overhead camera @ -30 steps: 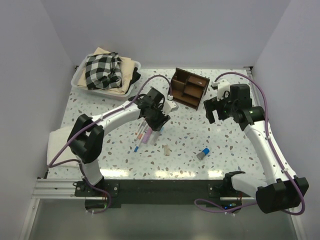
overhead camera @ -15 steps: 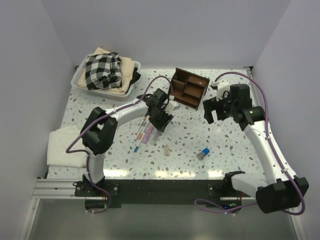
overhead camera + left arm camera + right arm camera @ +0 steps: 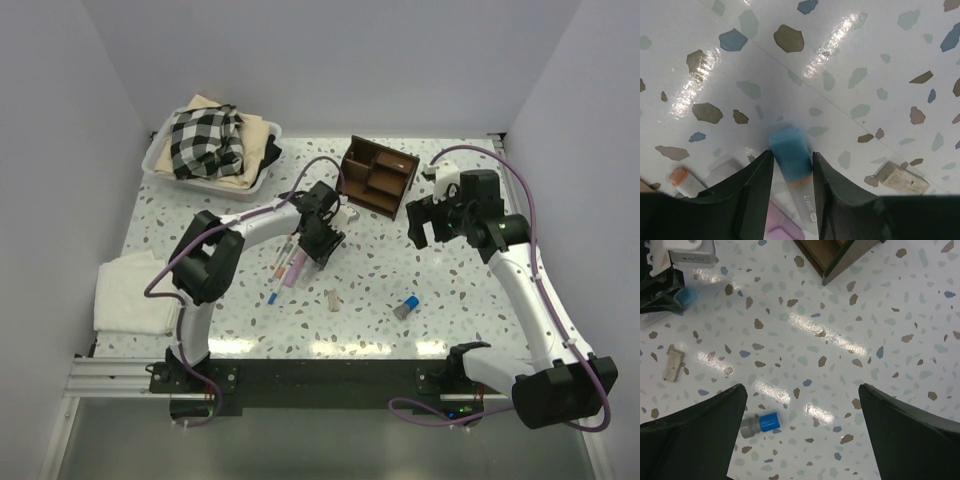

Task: Sort the stationery into containers
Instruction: Pick up the stationery from the center of the board.

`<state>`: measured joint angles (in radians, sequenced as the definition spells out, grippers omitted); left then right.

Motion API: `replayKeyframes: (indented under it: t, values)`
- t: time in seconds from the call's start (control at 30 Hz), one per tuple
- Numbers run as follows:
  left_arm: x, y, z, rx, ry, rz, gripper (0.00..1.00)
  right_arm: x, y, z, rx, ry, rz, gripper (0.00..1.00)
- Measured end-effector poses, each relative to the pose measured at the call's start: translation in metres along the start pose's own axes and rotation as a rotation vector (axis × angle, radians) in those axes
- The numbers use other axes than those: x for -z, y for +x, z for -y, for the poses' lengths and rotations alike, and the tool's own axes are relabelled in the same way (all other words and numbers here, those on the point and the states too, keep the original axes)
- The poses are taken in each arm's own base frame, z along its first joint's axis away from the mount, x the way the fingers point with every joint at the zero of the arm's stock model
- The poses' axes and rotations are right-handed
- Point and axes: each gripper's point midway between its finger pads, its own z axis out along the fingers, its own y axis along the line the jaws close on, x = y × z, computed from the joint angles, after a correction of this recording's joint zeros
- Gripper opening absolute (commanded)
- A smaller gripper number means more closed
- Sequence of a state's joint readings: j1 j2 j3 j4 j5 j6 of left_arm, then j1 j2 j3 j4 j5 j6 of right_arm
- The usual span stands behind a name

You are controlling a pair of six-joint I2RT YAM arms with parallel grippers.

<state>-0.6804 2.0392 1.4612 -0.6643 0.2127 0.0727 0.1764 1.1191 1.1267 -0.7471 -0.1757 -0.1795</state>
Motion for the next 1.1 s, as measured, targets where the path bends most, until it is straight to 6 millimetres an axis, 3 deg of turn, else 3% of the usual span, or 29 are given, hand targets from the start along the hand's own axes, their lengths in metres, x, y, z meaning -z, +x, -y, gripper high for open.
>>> replayKeyframes:
  t: [0.1, 0.13, 0.33, 0.47, 0.57, 0.7, 0.8, 0.93, 1.03, 1.1]
  values:
    - [-0.002, -0.005, 0.000, 0.007, 0.001, 0.012, 0.03, 0.000, 0.000, 0.000, -0.002, 0.000, 0.000, 0.99]
    - [-0.002, -0.007, 0.000, 0.005, 0.005, 0.018, 0.00, 0.000, 0.000, 0.000, -0.003, 0.000, 0.000, 0.99]
    - [0.001, -0.009, 0.003, 0.003, 0.045, 0.018, 0.00, 0.000, 0.000, 0.000, -0.002, 0.001, 0.000, 0.99]
    - [0.024, -0.026, 0.006, 0.006, 0.116, 0.051, 0.00, -0.003, 0.002, 0.001, -0.002, 0.002, -0.013, 0.99]
    - [0.060, -0.064, 0.005, -0.013, 0.160, 0.161, 0.00, -0.009, 0.003, 0.003, -0.002, 0.003, -0.035, 0.99]
    - [0.127, -0.130, 0.007, -0.106, 0.178, 0.409, 0.00, -0.015, -0.004, 0.010, 0.001, 0.027, -0.045, 0.98]
    - [0.185, -0.177, 0.009, -0.223, 0.144, 0.682, 0.00, -0.016, -0.011, 0.016, 0.007, 0.055, -0.039, 0.97]
    - [0.256, -0.220, -0.002, -0.361, 0.040, 1.083, 0.00, -0.021, -0.023, 0.028, 0.016, 0.106, -0.021, 0.97]
    - [0.285, -0.256, -0.023, -0.434, -0.042, 1.319, 0.00, -0.029, -0.029, 0.038, 0.016, 0.146, -0.021, 0.96]
    - [0.284, -0.279, -0.039, -0.454, -0.071, 1.411, 0.00, -0.035, -0.033, 0.044, 0.015, 0.169, -0.028, 0.96]
